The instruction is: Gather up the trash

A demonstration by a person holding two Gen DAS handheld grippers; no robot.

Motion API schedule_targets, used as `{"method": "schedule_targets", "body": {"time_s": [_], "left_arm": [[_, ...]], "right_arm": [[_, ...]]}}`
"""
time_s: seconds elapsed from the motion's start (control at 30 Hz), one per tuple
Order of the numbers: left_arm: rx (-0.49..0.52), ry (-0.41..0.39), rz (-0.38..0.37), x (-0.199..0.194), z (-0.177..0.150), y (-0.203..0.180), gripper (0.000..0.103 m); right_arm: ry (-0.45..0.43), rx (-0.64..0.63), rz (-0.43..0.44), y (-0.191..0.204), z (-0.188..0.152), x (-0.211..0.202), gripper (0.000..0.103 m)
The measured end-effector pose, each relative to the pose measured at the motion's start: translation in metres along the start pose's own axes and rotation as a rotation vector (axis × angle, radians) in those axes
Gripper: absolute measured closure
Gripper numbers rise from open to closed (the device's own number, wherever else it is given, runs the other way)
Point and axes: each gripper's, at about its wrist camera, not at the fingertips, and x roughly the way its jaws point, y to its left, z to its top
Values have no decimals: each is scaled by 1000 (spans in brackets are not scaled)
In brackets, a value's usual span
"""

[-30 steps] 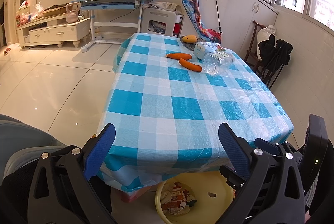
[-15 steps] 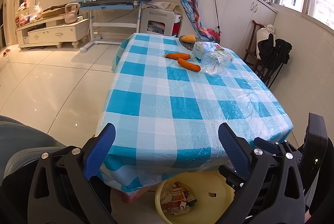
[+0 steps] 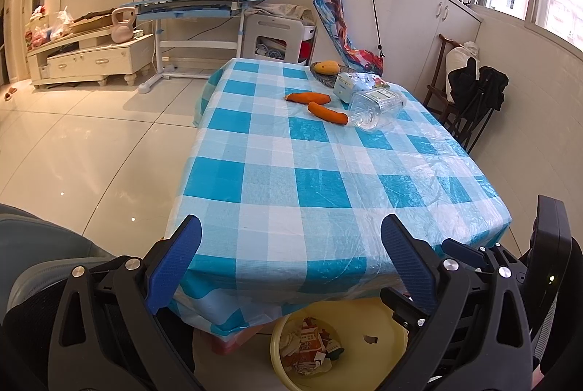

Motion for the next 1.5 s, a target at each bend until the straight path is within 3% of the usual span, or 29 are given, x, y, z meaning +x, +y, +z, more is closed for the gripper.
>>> {"method": "schedule_targets", "body": {"time_s": [1.5], "left_arm": [[10,3,-4,0,0,-6,8]], "right_arm": [[-1,2,1,-1,0,0,6]]}}
